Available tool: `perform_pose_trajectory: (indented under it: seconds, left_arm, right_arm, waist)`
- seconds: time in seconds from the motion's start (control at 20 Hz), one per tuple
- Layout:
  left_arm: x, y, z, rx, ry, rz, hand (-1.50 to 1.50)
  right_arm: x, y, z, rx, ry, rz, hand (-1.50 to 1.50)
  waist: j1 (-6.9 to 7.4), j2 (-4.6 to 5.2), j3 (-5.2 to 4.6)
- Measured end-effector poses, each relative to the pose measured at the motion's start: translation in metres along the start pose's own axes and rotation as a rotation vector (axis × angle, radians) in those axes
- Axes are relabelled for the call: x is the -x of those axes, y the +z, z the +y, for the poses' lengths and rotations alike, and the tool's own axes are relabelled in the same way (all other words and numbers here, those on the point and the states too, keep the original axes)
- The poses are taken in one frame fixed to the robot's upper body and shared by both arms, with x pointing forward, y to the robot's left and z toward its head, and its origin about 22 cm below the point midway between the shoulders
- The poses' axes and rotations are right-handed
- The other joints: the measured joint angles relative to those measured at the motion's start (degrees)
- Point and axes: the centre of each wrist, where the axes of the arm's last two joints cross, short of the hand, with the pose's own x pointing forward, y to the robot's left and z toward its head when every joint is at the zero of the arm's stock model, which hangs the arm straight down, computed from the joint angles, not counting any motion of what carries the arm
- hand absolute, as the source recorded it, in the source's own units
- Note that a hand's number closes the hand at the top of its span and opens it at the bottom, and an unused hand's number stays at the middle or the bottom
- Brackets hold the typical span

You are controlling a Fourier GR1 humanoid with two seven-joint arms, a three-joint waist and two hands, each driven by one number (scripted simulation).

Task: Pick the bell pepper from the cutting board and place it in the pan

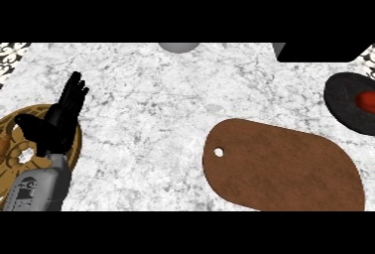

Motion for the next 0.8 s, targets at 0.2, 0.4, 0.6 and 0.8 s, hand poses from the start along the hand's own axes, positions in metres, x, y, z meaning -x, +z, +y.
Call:
perform_pose_trajectory:
  seconds: [0.2,0.4,0.6,0.8]
  left_arm:
    - [-0.001,0.002,0.008,-0.025,-0.004,0.017,0.0]
    - [-0.001,0.004,0.013,-0.034,-0.01,0.026,0.0]
    - [0.0,0.007,0.018,-0.045,-0.013,0.027,0.0]
    - [0.007,0.012,0.024,-0.053,-0.009,0.026,0.0]
  right_arm:
    - [0.015,0.011,-0.014,-0.062,-0.068,-0.038,-1.5]
    - [0.021,0.022,-0.028,-0.091,-0.104,-0.071,-1.5]
    - [0.023,0.038,-0.043,-0.102,-0.113,-0.085,-1.5]
    - [0.024,0.065,-0.055,-0.13,-0.104,-0.077,-1.5]
  waist:
    - [-1.39,-0.63,-0.19]
    - [-2.32,-0.96,-0.35]
    - [-2.8,-1.11,-0.44]
    - [-3.04,-1.08,-0.49]
